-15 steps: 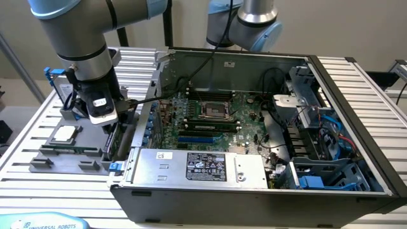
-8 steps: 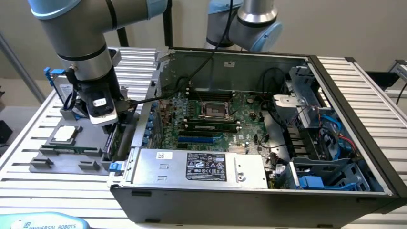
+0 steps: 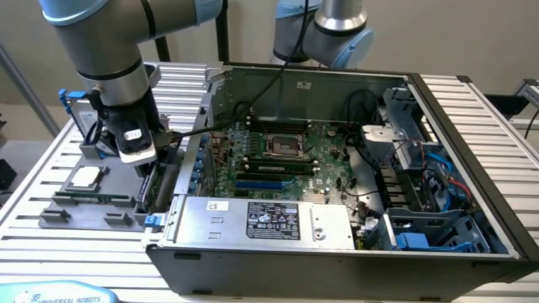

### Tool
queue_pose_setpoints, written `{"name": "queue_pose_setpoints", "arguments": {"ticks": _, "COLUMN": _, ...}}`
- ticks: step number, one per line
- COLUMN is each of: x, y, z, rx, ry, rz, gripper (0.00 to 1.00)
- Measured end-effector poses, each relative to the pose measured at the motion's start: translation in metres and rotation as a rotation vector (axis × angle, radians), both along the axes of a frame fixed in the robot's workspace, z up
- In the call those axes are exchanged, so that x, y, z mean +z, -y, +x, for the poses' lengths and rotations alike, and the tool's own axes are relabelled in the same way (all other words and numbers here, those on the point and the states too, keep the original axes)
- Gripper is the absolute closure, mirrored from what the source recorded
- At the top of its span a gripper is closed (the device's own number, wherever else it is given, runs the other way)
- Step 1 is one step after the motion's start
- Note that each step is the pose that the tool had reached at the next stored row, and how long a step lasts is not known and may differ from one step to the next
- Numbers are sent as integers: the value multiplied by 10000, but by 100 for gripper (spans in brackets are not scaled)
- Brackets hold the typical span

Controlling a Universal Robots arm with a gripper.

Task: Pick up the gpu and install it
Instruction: 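Pick up the gpu and move the gpu toward the slot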

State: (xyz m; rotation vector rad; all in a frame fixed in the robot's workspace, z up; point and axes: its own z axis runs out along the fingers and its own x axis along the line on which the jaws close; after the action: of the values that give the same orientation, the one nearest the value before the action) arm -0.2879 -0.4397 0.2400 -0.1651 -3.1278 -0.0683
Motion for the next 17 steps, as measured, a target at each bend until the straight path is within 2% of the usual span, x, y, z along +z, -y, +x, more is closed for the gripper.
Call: {"name": "queue_pose_setpoints", "arguments": {"ticks": 17, "x": -33, "y": -31, "z": 0, "rx": 30, "ry": -1, "rz": -1, "gripper": 61}}
